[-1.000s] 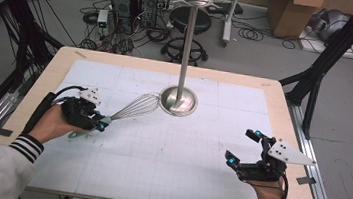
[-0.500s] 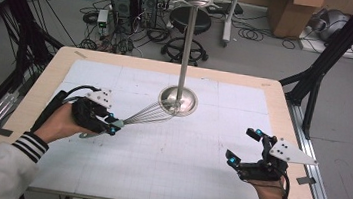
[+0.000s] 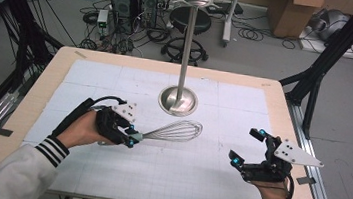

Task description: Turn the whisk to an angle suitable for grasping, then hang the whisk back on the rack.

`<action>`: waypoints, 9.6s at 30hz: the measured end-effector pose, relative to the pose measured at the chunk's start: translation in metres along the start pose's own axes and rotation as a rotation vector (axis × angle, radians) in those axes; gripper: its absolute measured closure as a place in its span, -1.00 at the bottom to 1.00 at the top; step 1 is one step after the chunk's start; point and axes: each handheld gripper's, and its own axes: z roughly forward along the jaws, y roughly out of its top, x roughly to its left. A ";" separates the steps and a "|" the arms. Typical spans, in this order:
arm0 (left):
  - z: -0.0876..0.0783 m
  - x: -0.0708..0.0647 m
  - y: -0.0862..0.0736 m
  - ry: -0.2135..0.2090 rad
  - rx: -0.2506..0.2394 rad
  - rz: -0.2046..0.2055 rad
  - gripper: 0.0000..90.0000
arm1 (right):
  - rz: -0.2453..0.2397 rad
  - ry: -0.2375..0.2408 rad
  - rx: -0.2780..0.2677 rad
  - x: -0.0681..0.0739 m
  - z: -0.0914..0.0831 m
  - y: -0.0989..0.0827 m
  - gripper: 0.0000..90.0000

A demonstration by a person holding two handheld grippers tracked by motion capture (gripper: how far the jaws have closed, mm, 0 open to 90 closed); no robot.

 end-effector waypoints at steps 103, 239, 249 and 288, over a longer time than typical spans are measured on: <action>-0.029 -0.015 -0.018 0.086 -0.428 -0.026 -0.96 | 0.007 0.024 0.029 -0.004 0.007 -0.003 -1.00; -0.103 -0.026 -0.162 0.395 -0.654 -0.238 -0.96 | -0.486 0.515 0.997 0.095 0.194 -0.016 -0.01; -0.101 -0.026 -0.162 0.391 -0.650 -0.238 -0.96 | -0.497 0.515 1.035 0.096 0.196 -0.019 0.16; -0.100 -0.026 -0.162 0.394 -0.642 -0.239 -0.96 | -0.427 0.478 0.958 0.084 0.189 -0.004 0.53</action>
